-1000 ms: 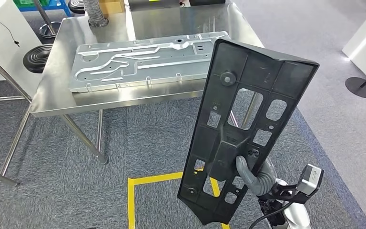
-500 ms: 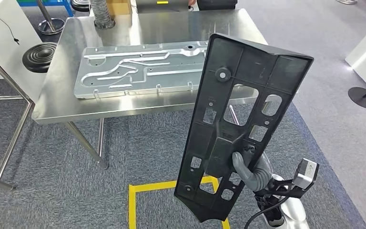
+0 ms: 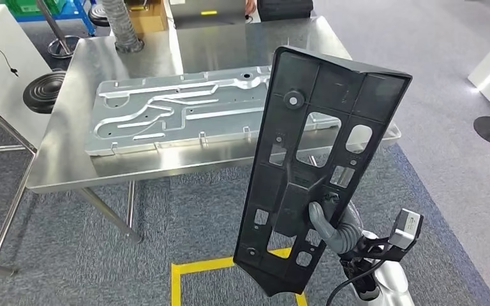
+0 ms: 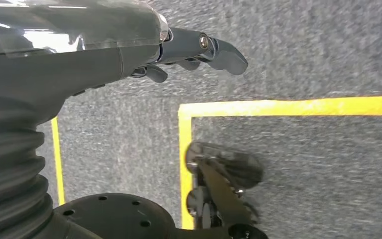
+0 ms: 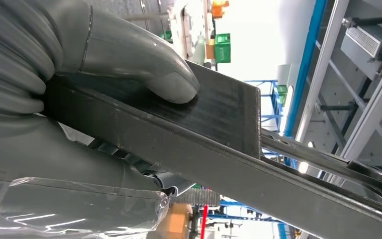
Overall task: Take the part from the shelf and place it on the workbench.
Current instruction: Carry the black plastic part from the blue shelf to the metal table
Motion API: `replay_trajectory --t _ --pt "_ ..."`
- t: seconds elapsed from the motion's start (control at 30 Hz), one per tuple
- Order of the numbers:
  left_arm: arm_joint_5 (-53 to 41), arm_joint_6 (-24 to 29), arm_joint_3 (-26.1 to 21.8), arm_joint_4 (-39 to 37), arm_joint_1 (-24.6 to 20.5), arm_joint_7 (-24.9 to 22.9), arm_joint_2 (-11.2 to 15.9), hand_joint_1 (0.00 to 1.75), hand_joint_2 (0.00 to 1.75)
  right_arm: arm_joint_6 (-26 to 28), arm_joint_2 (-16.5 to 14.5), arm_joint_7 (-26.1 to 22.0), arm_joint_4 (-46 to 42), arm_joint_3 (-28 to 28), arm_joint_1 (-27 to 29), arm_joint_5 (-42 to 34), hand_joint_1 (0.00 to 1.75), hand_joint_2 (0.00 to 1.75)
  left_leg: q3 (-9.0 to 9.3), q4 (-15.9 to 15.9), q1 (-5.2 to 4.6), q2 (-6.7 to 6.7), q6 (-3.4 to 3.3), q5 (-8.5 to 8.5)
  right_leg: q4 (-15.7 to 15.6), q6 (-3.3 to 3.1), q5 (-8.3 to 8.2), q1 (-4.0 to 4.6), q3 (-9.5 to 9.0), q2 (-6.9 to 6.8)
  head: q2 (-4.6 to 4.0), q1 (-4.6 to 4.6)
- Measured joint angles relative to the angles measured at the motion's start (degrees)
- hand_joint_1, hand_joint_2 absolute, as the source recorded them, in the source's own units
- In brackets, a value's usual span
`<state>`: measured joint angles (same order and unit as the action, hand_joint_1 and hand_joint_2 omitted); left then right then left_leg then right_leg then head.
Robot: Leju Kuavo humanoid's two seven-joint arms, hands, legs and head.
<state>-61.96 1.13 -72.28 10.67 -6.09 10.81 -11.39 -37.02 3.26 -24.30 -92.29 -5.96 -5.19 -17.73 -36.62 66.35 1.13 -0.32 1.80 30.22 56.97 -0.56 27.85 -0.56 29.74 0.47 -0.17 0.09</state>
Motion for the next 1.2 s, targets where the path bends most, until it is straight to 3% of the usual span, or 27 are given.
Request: replay_trajectory --t 0.07,0.1,0.17,0.23,0.3,0.37,0.4,0.43,0.47,0.53,0.6,0.7,0.77,0.87,0.93,0.97,1.03,1.1,1.2 --pt "-0.1 0.0 0.0 0.0 0.1 0.0 0.0 0.00 1.75 0.0 0.0 -0.1 0.0 0.0 0.0 0.0 1.75 1.75 1.14 -6.0 -0.02 0.11 -0.29 -4.75 0.2 0.72 1.23 -0.08 -1.32 0.02 0.00 0.01" --pt "-0.1 0.0 0.0 0.0 0.1 0.0 0.0 0.00 1.75 0.1 0.0 -0.2 0.0 0.0 0.0 0.0 1.75 1.75 1.40 -7.3 -0.15 0.14 -0.70 -5.88 0.2 1.15 1.67 -0.06 -1.64 0.03 0.00 0.01" --pt "-0.3 0.0 0.0 0.0 0.0 0.0 0.0 0.00 1.75 0.1 0.0 -0.2 -0.1 -0.1 -0.1 0.1 1.75 1.75 1.68 -7.7 -0.39 0.09 -1.73 -5.76 0.4 1.84 1.99 -0.10 -1.80 0.04 0.00 0.00" --pt "-0.5 0.0 0.0 0.0 0.0 -0.1 0.0 0.00 1.75 0.3 0.0 -0.2 -0.3 -0.1 -0.1 0.2 1.75 1.75 2.42 -8.1 -0.30 0.00 -2.50 -5.63 2.6 2.26 2.03 -0.26 -0.96 -0.10 0.00 0.01" --pt "-0.6 0.0 0.0 0.0 -0.2 -0.1 0.0 0.00 1.75 0.4 0.0 -0.2 -0.4 -0.1 0.0 0.2 1.75 1.75 3.37 -8.6 -0.20 -0.02 -3.06 -5.21 8.6 2.59 3.23 -0.32 2.72 -0.21 0.00 0.01" --pt "-0.7 -0.1 0.0 0.0 -0.2 -0.1 0.0 0.00 1.75 0.4 0.0 -0.2 -0.5 0.0 0.3 0.2 1.75 1.75 4.10 -8.6 -0.26 -0.05 -3.36 -4.48 15.4 2.81 5.87 -0.30 7.84 -0.21 0.00 0.01" --pt "-0.6 -0.1 0.0 0.0 -0.2 -0.1 0.0 0.00 1.75 0.4 0.0 -0.2 -0.5 0.0 0.6 0.2 1.75 1.75 4.55 -8.6 -0.30 -0.10 -3.40 -4.05 17.1 2.82 6.64 -0.30 9.71 -0.21 0.00 0.01" --pt "-0.6 -0.1 0.0 0.0 -0.2 -0.1 0.0 0.00 1.75 0.4 0.0 -0.2 -0.5 0.0 0.8 0.2 1.75 1.75 5.12 -8.6 -0.35 -0.16 -3.41 -3.59 17.2 2.74 6.38 -0.29 10.72 -0.21 0.00 0.01" --pt "-0.5 -0.1 0.0 0.0 -0.2 -0.1 0.0 0.00 1.75 0.3 0.0 -0.2 -0.5 0.0 0.9 0.2 1.75 1.75 5.80 -8.6 -0.41 -0.21 -3.38 -3.09 15.2 2.55 4.81 -0.25 10.71 -0.21 0.00 0.00" --pt "-0.5 -0.1 0.0 0.0 -0.1 0.0 0.0 0.00 1.75 0.2 0.0 -0.2 -0.5 0.0 1.0 0.2 1.75 1.75 7.29 -8.7 -0.56 -0.26 -3.16 -1.98 7.6 1.80 -0.90 0.08 8.81 -0.27 0.00 0.01" --pt "-0.5 -0.1 0.0 0.0 -0.2 0.1 -0.1 0.00 1.75 0.1 0.0 -0.4 -0.5 -0.1 1.0 0.2 1.75 1.75 8.09 -8.8 -0.71 -0.28 -2.61 -1.00 2.4 1.03 -4.10 0.57 7.32 -0.36 0.00 0.04" --pt "-0.4 -0.1 0.0 0.0 -0.3 0.2 -0.1 0.00 1.75 -0.1 0.1 -0.6 -0.5 -0.1 1.0 0.2 1.75 1.75 8.58 -8.3 -0.88 -0.18 -1.65 -0.66 1.2 0.26 -4.26 0.60 6.52 -0.24 0.01 0.04" --pt "-0.4 0.0 0.0 0.0 -0.3 0.3 -0.1 0.00 1.75 -0.1 0.1 -0.8 -0.5 -0.1 0.9 0.2 1.75 1.75 7.53 -5.2 -0.85 -0.09 -1.25 -0.22 0.8 -0.32 -3.87 0.32 5.30 -0.25 0.01 0.03" --pt "-0.3 0.0 0.0 0.0 -0.3 0.3 -0.1 0.00 1.75 -0.1 0.2 -1.0 -0.5 -0.1 0.9 0.1 1.75 1.75 1.19 4.9 -0.67 -0.03 -0.67 3.78 0.6 -0.81 -2.90 0.26 3.98 -0.27 0.00 0.01" --pt "-0.2 0.0 0.0 0.0 -0.2 0.2 0.0 0.00 1.75 -0.1 0.2 -1.1 -0.5 -0.1 0.9 0.1 1.75 1.75 -1.93 7.7 -0.63 -0.02 -0.44 5.44 0.6 -0.82 -2.11 0.31 3.13 -0.15 0.00 0.00" --pt "-0.2 0.0 0.0 0.0 -0.1 0.2 0.0 0.00 1.75 -0.1 0.2 -1.1 -0.5 -0.1 1.0 0.1 1.75 1.75 -2.10 6.2 -0.64 -0.02 -0.52 4.35 0.6 -0.76 -1.68 0.34 2.55 -0.08 0.00 0.00" --pt "-0.1 0.1 0.0 0.0 0.0 0.2 0.0 0.00 1.75 -0.1 0.2 -1.1 -0.4 -0.1 0.9 0.1 1.75 1.75 -0.48 -1.0 -0.74 -0.01 -1.11 -1.28 0.6 -0.53 -0.72 0.42 1.26 -0.04 -0.01 0.01" --pt "-0.1 0.1 0.0 0.0 0.0 0.1 0.0 0.00 1.75 -0.1 0.2 -1.1 -0.4 -0.2 0.8 0.1 1.75 1.75 1.06 -6.6 -1.06 0.00 -1.83 -4.84 0.7 -0.01 0.14 0.54 0.51 0.04 -0.01 0.01" --pt "-0.2 0.1 0.0 0.0 0.0 0.1 0.0 0.00 1.75 0.0 0.2 -1.0 -0.3 -0.2 0.6 0.1 1.75 1.75 1.86 -8.1 -1.15 -0.04 -2.93 -5.38 1.4 1.12 0.61 0.59 0.11 0.12 0.00 0.01"
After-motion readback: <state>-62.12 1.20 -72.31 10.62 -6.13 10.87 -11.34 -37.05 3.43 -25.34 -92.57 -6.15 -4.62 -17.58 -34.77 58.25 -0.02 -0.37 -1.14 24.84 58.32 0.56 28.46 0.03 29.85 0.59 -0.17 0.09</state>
